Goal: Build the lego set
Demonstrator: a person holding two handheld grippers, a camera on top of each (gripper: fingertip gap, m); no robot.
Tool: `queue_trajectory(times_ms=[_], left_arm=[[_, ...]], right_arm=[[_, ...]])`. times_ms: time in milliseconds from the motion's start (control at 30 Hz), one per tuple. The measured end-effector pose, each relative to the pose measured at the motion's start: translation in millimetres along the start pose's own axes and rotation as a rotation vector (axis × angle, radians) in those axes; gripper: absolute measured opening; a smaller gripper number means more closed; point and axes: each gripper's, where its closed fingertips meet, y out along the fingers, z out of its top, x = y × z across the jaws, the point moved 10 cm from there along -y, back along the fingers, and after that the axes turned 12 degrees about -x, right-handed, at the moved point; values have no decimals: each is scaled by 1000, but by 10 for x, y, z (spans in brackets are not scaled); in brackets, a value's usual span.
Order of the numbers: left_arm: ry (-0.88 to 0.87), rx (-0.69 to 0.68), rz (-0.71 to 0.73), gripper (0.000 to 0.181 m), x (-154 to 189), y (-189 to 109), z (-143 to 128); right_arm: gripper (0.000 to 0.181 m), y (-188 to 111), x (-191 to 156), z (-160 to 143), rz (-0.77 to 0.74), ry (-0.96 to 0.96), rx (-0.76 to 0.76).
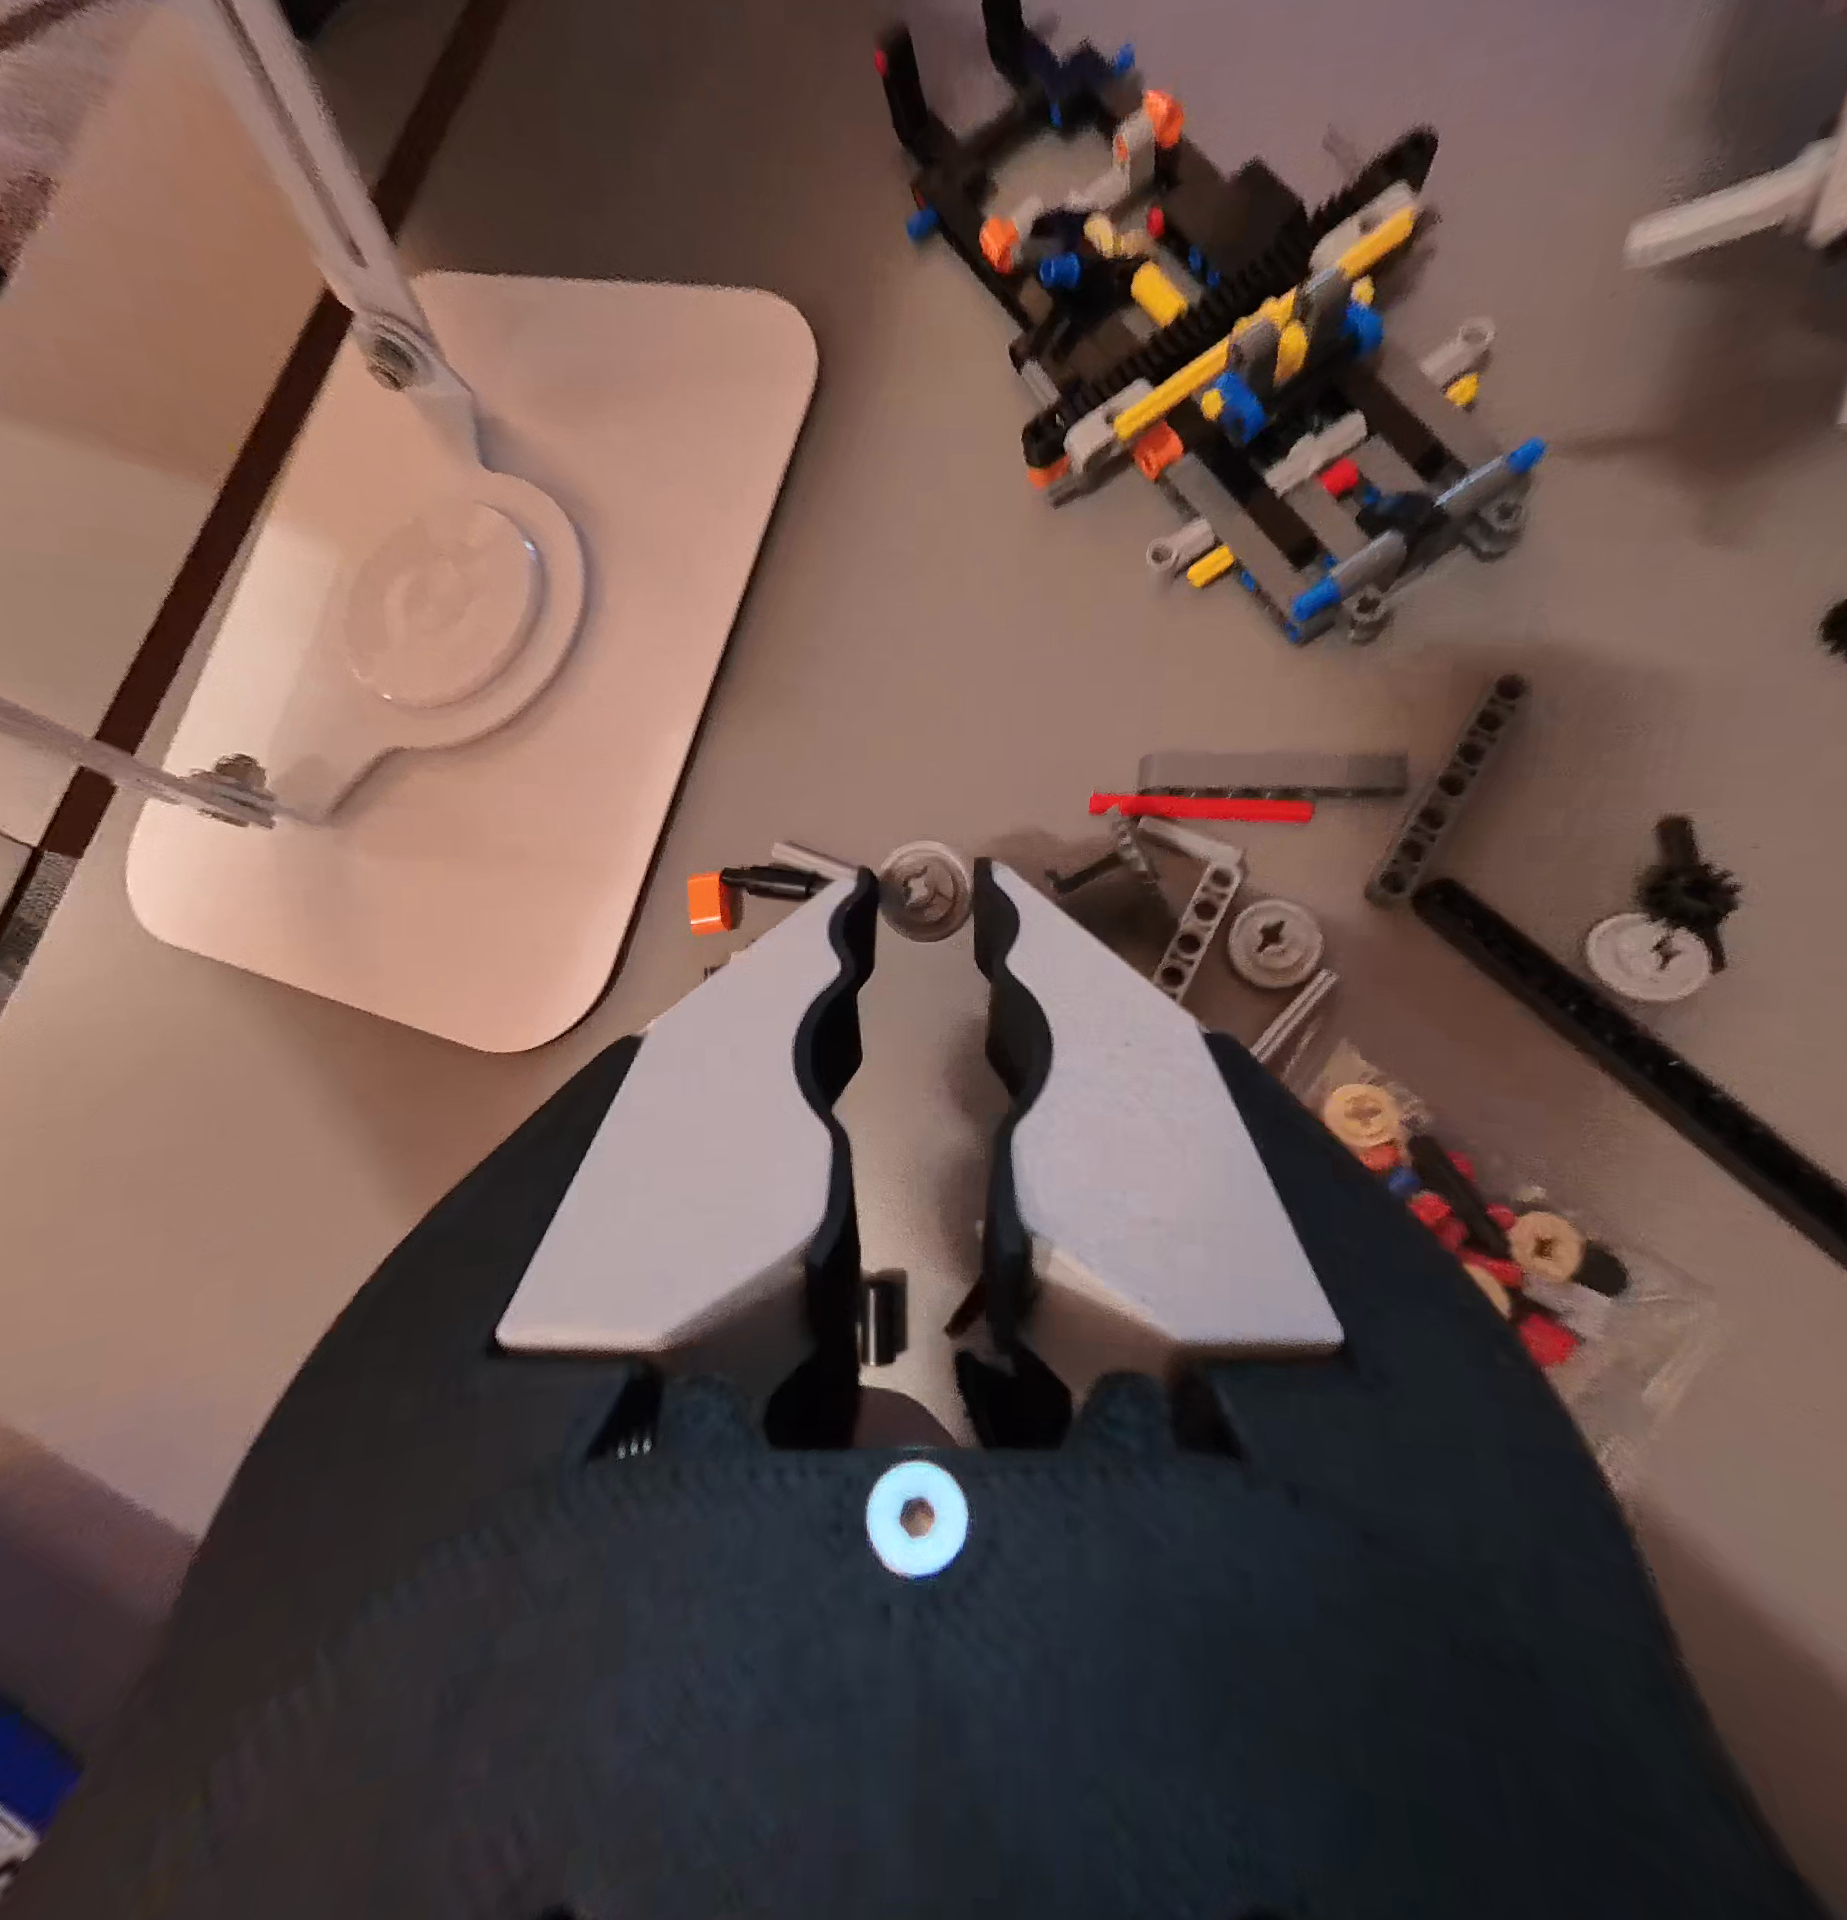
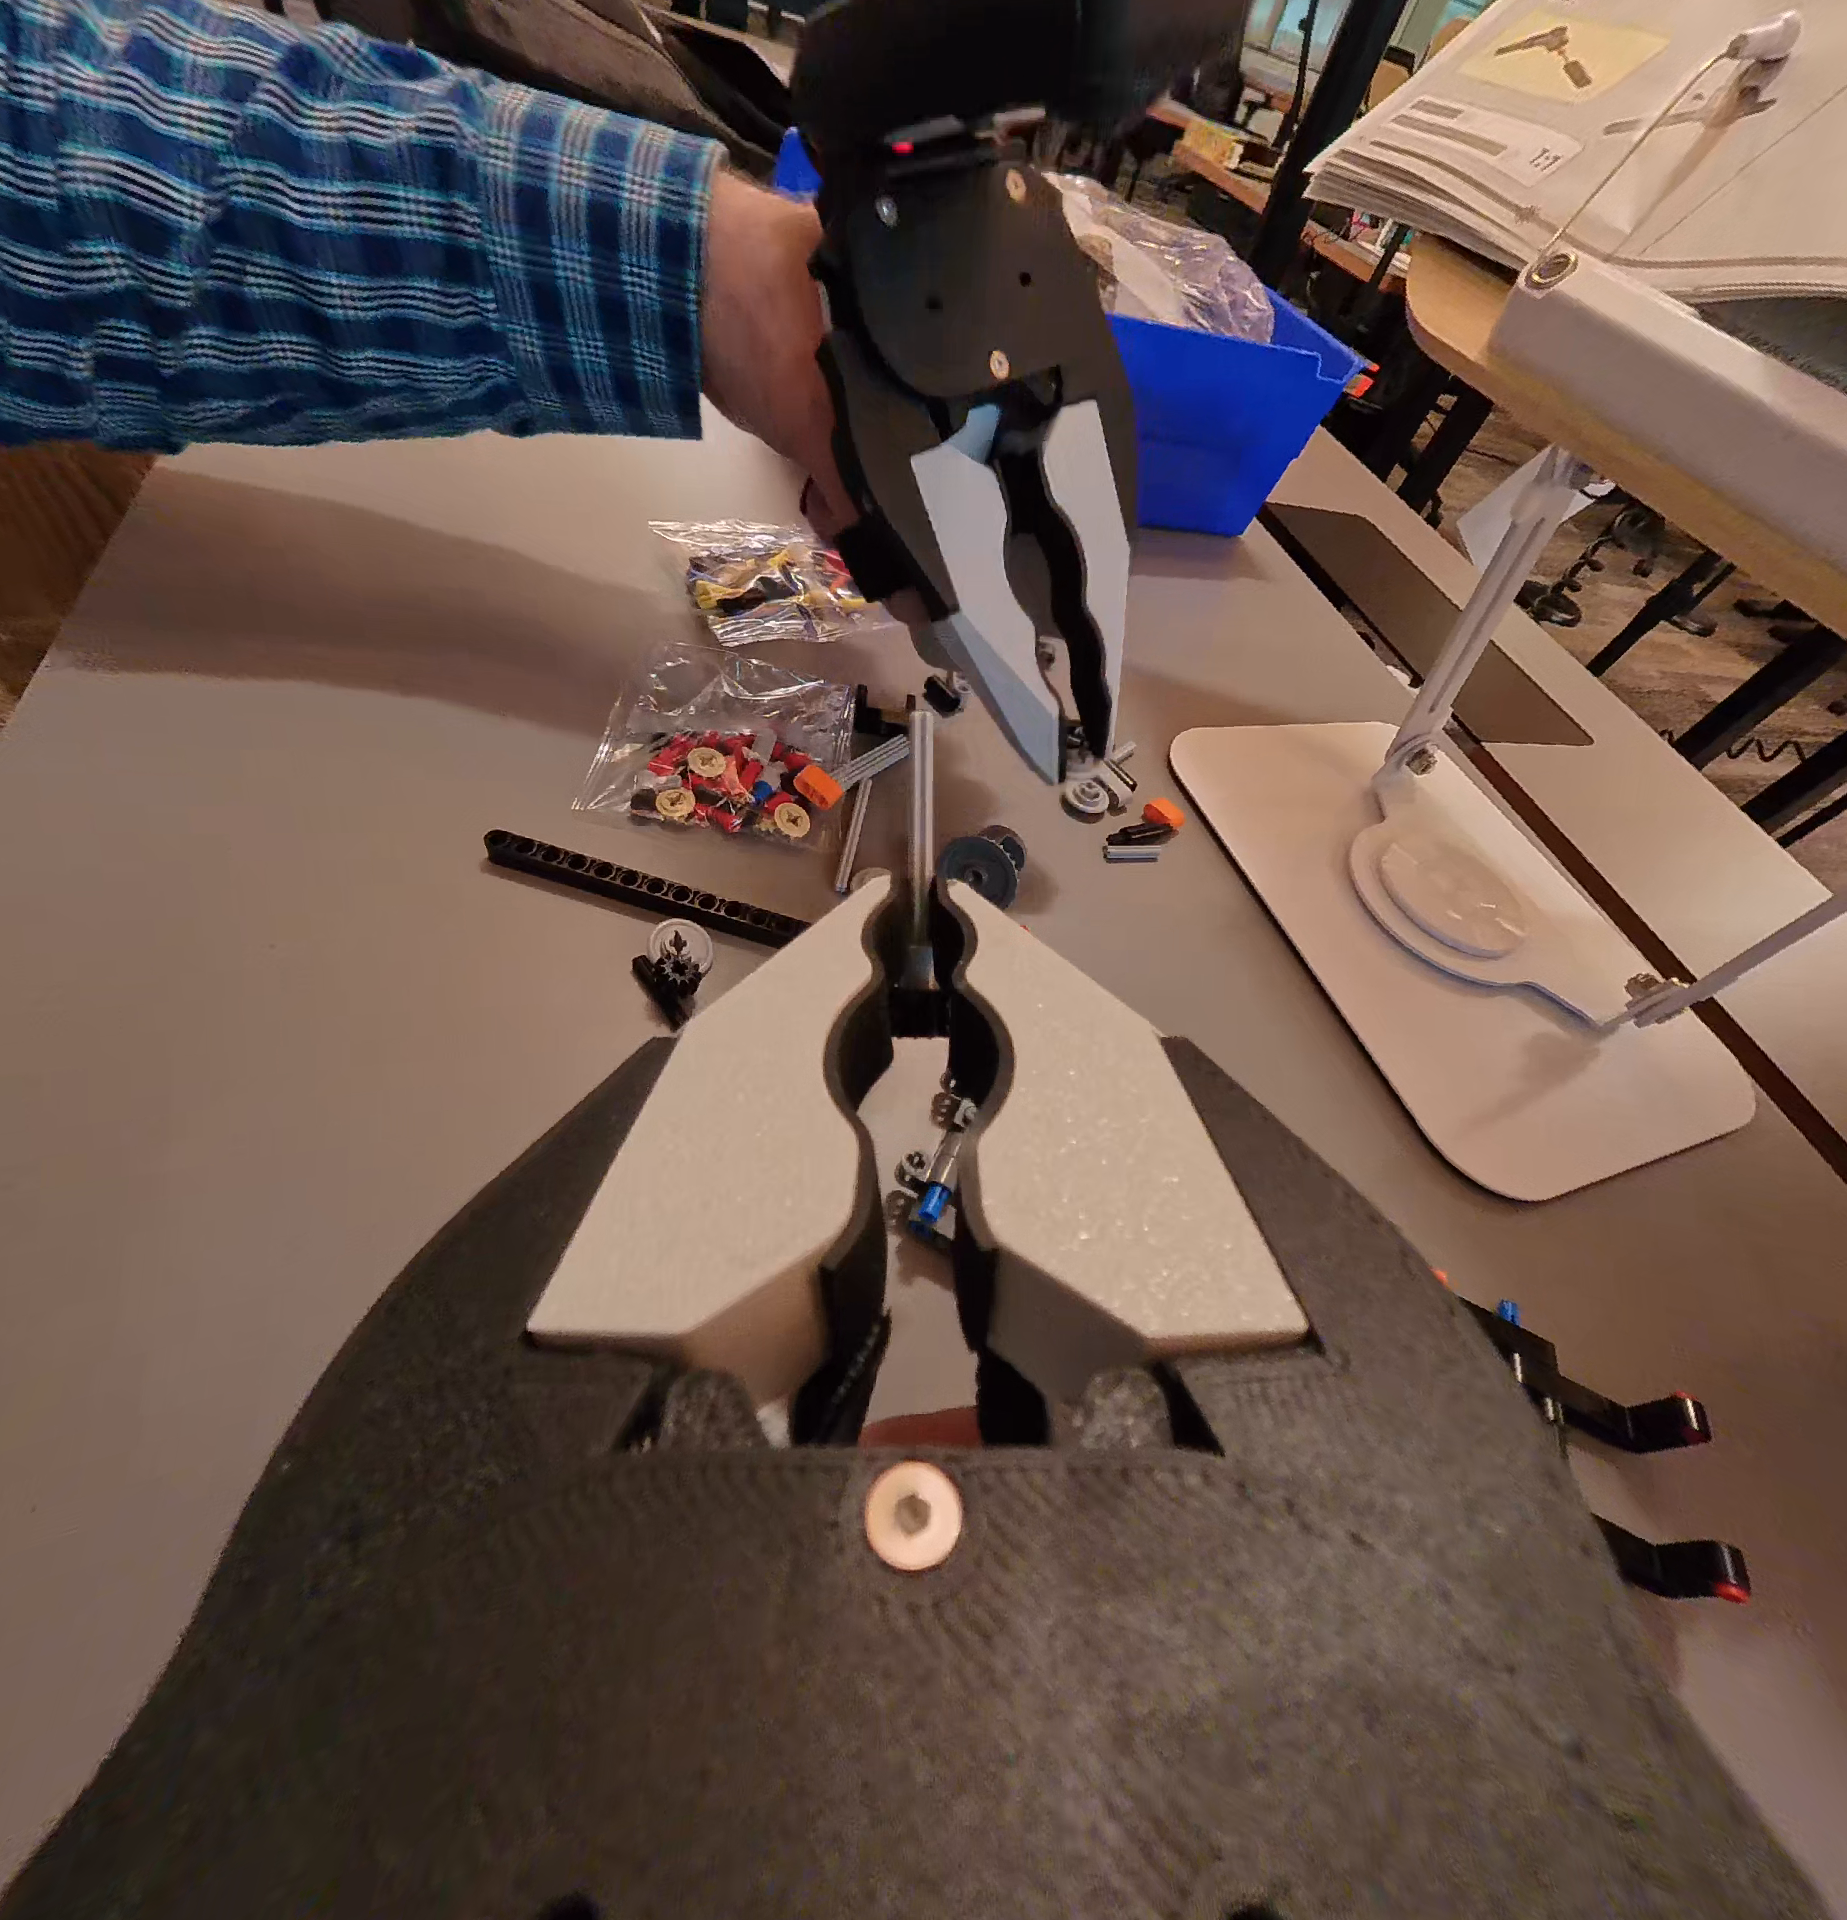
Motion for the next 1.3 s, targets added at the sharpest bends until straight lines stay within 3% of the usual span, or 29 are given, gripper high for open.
queue_trajectory(times_ms=[367,667,1300], left_arm=[[-247,329,-11,16,339,-391,103],[-424,729,-170,15,819,-596,308],[-668,901,-489,15,932,-373,293]], right_arm=[[0,14,-13,19,-74,-36,-28],[0,0,-75,100,-189,-100,-44],[0,-144,-111,230,-298,-164,-16]])
